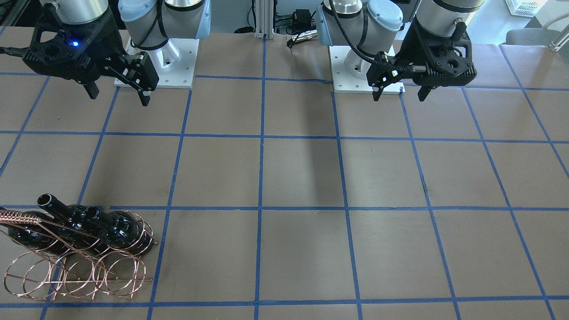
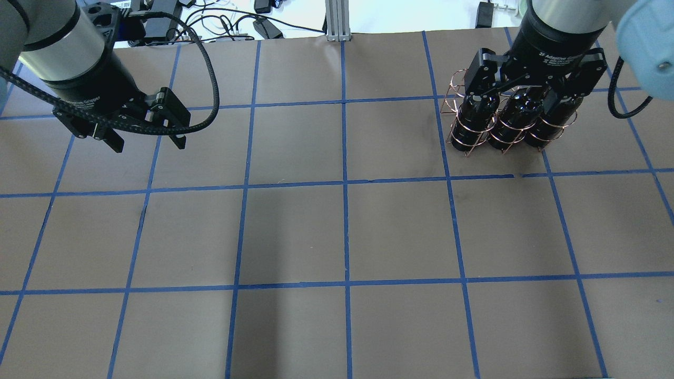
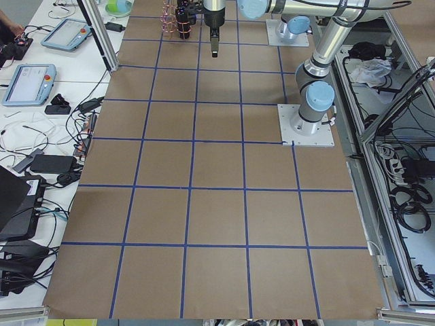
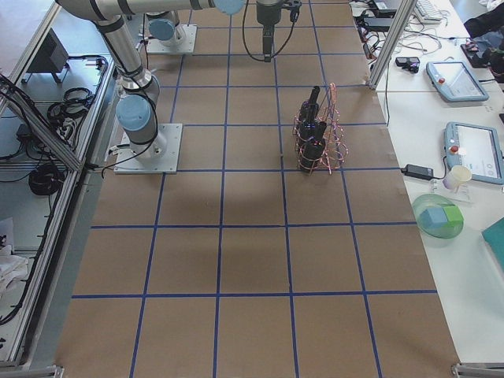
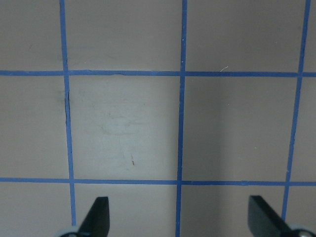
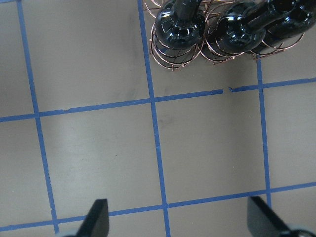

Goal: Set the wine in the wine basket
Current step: 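Raise the right gripper up above the rack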

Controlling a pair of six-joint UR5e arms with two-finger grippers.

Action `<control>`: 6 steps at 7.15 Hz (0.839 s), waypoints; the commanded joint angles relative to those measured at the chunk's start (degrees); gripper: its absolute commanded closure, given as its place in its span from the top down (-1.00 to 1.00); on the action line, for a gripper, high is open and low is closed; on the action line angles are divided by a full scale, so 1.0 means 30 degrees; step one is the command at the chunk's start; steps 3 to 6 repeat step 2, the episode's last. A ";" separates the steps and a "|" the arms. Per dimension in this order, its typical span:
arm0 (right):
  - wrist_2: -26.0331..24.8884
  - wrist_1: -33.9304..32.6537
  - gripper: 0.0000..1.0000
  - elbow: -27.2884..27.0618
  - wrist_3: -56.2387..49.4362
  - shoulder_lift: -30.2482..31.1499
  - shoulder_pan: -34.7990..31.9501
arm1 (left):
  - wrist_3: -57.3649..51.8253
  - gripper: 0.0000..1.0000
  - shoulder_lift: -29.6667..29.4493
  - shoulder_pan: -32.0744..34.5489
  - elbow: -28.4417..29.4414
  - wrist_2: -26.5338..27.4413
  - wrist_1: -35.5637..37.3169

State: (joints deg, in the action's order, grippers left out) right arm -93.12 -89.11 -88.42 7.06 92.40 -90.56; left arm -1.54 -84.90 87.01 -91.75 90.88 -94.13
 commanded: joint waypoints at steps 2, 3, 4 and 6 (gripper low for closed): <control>0.0045 -0.0005 1.00 -0.0001 -0.0011 -0.0008 0.0012 | 0.0016 1.00 0.0000 0.0000 -0.0001 0.0000 0.0001; 0.0045 -0.0005 1.00 -0.0001 -0.0011 -0.0008 0.0012 | 0.0016 1.00 0.0000 0.0000 -0.0001 0.0000 0.0001; 0.0045 -0.0005 1.00 -0.0001 -0.0011 -0.0008 0.0012 | 0.0016 1.00 0.0000 0.0000 -0.0001 0.0000 0.0001; 0.0045 -0.0005 1.00 -0.0001 -0.0011 -0.0008 0.0012 | 0.0016 1.00 0.0000 0.0000 -0.0001 0.0000 0.0001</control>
